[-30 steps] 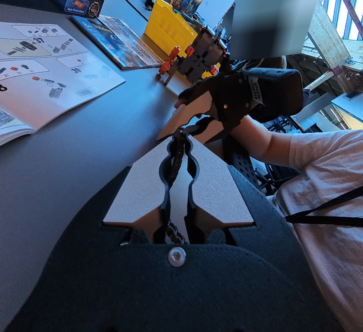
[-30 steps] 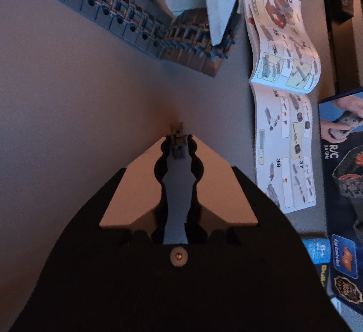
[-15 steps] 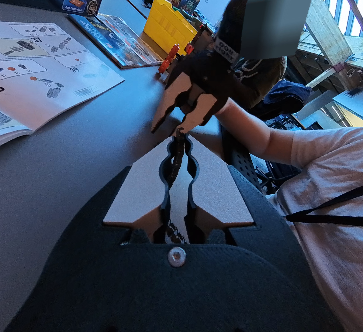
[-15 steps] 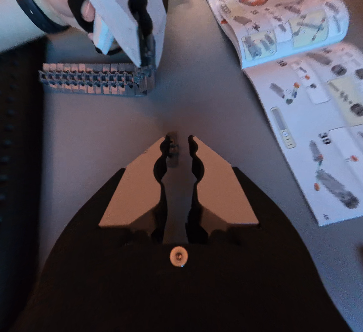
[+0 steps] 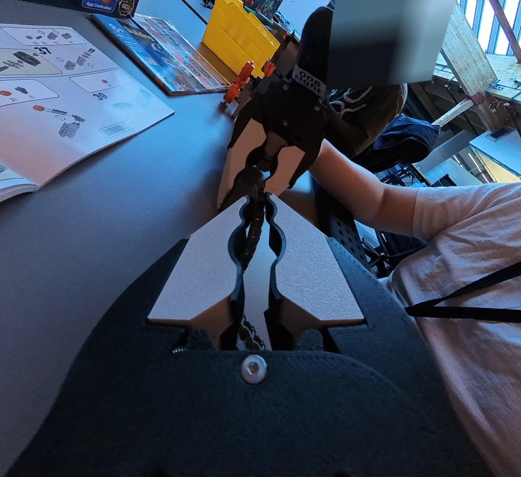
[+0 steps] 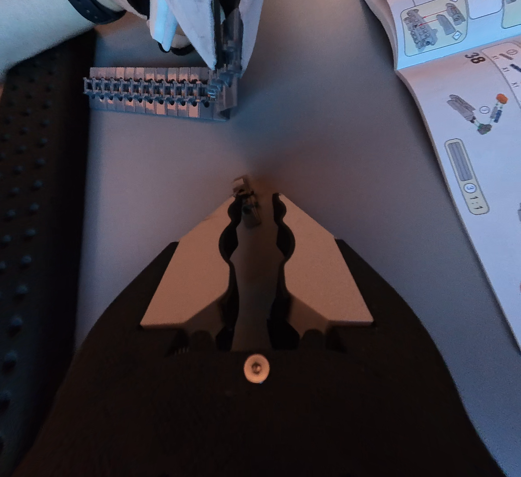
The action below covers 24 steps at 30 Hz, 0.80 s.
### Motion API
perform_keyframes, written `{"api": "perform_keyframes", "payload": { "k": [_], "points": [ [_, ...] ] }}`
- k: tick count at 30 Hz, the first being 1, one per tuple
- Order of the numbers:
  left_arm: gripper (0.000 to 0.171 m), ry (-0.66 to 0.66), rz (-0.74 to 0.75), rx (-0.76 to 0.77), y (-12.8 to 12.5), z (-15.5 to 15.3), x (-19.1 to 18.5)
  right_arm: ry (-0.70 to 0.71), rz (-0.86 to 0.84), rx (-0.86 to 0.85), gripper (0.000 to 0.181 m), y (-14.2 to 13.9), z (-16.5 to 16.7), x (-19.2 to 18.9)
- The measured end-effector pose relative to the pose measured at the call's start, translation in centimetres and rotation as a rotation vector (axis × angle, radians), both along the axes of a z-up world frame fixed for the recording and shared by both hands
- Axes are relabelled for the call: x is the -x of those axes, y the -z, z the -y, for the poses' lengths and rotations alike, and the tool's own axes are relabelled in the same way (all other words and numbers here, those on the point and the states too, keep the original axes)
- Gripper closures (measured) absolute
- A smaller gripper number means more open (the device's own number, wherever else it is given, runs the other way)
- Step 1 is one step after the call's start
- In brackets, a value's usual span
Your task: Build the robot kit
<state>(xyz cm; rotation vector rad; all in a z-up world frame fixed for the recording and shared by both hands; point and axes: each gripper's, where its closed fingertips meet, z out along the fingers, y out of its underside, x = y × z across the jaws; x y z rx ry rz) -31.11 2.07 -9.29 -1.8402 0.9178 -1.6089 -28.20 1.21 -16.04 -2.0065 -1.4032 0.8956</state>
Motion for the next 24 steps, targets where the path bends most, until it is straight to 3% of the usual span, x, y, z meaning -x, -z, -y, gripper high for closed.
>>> {"api": "perform_keyframes", "payload": {
  "k": [8, 11, 18, 24],
  "points": [
    [0.165, 0.002, 0.003, 0.007, 0.0, 0.0, 0.0, -0.021, -0.081, 0.141, 0.161, -0.5, 0.7, 0.2],
    [0.165, 0.005, 0.004, 0.011, 0.0, 0.0, 0.0, -0.043, -0.057, 0.142, 0.17, -0.2, 1.1, 0.0],
    [0.165, 0.008, 0.004, 0.016, 0.1, 0.1, -0.1, -0.072, -0.038, 0.152, 0.17, -0.1, 1.8, -0.1],
    [0.165, 0.007, 0.004, 0.019, 0.1, 0.1, -0.1, -0.083, -0.002, -0.021, 0.171, -0.6, 1.1, 0.0]
  ]
}}
